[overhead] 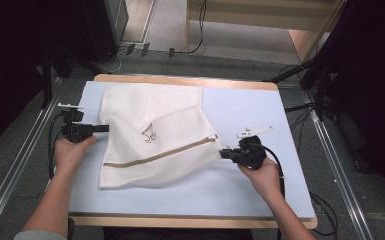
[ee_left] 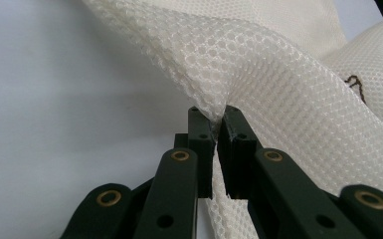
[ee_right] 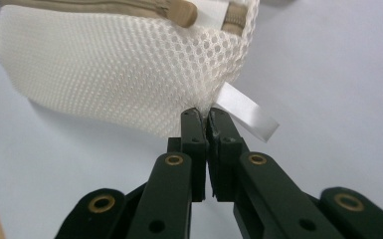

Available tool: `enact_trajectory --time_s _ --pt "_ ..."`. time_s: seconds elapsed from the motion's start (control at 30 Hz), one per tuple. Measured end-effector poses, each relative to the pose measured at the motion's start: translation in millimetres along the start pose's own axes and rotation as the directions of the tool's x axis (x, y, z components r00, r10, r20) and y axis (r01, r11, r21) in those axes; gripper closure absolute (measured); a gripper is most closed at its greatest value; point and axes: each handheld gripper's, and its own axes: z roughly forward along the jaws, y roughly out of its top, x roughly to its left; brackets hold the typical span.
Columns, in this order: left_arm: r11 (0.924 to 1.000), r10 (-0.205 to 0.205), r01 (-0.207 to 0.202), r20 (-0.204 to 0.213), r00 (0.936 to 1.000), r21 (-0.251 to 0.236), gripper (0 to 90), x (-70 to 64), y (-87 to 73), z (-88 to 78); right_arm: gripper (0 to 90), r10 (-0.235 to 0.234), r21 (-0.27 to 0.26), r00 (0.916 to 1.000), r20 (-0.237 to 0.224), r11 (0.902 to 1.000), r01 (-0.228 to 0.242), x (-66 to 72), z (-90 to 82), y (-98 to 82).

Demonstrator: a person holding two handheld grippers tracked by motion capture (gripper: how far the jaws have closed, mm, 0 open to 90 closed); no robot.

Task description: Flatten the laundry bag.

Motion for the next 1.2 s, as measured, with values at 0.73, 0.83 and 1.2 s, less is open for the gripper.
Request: enact_trajectory --time_s 0.73,0.83,1.2 --pt "0.992 0.114 -0.116 0.03 0.993 0.05 74.5 -30.7 22.8 38.0 75.9 0.018 0.056 0.9995 0.027 0.9982 -0.02 7.7 -29.3 -50.1" --pt "0.9905 0.129 -0.13 0.024 0.9914 0.046 61.9 -33.9 20.5 28.3 70.7 0.02 0.01 0.9989 0.042 0.9997 -0.021 5.7 -37.4 -48.8" --pt "0.9887 0.144 -0.144 0.014 0.9895 0.041 45.8 -41.7 -1.8 3.3 60.0 0.04 -0.126 0.9943 0.099 0.9917 -0.028 -17.1 -23.0 -21.3"
